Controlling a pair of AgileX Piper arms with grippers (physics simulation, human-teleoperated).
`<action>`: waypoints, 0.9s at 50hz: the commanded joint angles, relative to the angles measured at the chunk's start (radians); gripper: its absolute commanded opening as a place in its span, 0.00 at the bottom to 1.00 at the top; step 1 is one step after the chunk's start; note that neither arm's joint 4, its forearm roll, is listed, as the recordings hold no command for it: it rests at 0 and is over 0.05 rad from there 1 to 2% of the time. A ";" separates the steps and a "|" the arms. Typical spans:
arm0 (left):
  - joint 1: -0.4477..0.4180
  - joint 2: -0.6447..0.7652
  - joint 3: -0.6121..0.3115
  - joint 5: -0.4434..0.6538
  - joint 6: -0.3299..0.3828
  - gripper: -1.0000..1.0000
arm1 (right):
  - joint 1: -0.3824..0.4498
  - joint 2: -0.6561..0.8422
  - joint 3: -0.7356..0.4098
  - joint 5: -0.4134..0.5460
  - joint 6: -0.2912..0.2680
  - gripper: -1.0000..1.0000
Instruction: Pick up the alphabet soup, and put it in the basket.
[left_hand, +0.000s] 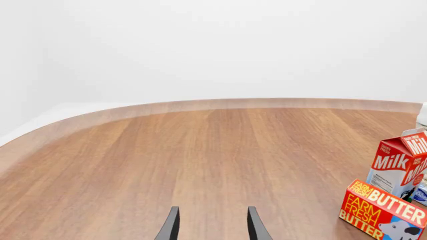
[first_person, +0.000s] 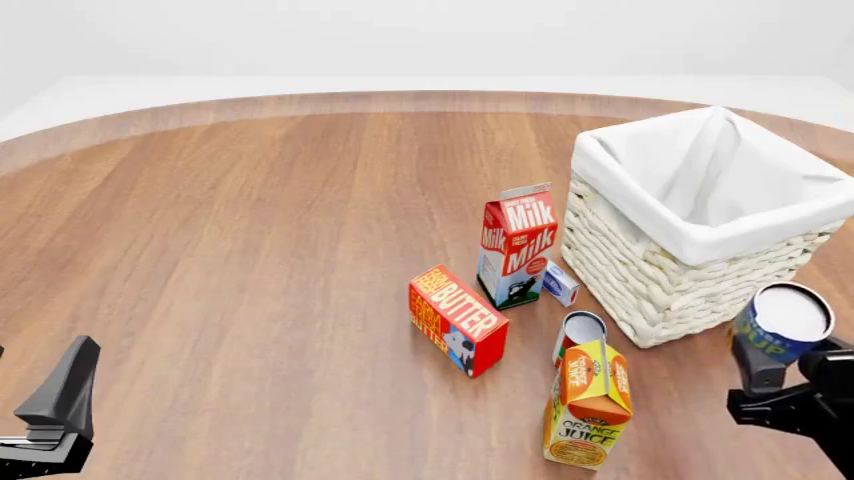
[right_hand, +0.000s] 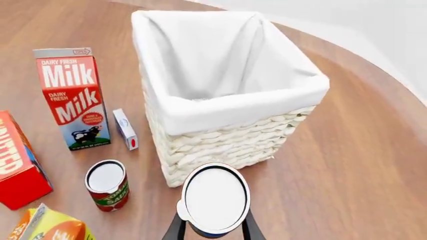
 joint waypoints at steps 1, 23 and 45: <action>0.000 0.000 0.000 0.000 0.000 1.00 | 0.001 -0.046 -0.057 0.055 -0.004 0.00; 0.000 0.000 0.000 0.000 0.000 1.00 | 0.004 -0.058 -0.126 0.091 -0.029 0.00; 0.000 0.000 0.000 0.000 0.000 1.00 | 0.024 -0.053 -0.225 0.130 -0.029 0.00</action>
